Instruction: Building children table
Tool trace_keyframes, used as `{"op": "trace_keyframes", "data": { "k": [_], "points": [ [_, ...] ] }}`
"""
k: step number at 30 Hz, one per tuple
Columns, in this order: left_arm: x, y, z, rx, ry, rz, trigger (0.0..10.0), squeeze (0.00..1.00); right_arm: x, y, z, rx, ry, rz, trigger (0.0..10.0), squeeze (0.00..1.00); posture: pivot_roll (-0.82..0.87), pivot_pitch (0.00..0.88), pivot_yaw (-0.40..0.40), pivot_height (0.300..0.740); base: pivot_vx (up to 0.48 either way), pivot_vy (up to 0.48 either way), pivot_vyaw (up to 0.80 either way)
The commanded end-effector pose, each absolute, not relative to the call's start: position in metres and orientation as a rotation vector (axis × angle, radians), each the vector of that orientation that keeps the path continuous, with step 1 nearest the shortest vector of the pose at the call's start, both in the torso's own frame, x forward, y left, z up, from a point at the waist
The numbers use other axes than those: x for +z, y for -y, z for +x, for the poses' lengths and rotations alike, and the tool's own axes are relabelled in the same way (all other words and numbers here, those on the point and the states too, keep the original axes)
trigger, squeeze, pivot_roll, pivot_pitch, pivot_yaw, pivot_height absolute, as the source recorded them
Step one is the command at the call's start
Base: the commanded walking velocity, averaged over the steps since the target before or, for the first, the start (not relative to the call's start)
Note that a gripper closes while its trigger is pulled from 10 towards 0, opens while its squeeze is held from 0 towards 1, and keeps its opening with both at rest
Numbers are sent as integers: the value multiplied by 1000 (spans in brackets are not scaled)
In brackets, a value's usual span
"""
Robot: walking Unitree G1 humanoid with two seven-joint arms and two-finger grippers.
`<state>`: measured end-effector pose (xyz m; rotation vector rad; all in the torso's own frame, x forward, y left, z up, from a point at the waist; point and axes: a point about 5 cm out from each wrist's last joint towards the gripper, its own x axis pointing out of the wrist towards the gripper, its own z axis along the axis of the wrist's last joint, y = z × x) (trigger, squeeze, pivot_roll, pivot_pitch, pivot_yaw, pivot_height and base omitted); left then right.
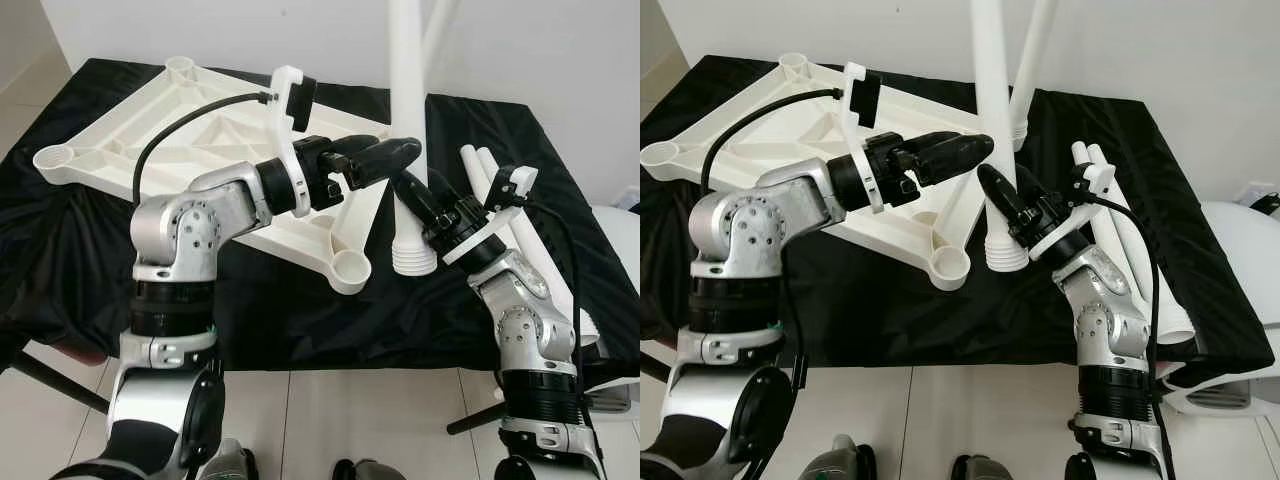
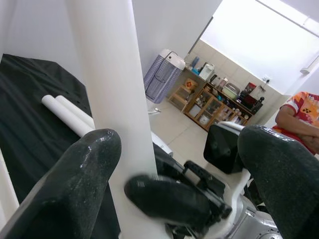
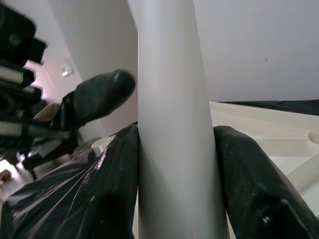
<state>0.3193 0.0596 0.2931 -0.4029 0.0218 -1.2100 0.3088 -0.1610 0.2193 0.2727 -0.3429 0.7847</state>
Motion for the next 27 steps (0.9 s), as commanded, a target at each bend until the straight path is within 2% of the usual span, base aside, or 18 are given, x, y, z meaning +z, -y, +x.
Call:
{"op": "trace_keyframes", "data": {
  "k": [1,27],
  "points": [
    [293,-56,317,-1288,-32,-397,10000,0,220,161,304,819,353,268,10000,0,-43,72,-44,740,0,0,0],
    [300,-60,347,-1093,-68,-411,10000,0,210,153,291,981,316,220,10000,0,-59,65,-30,740,0,0,0]
  ]
}}
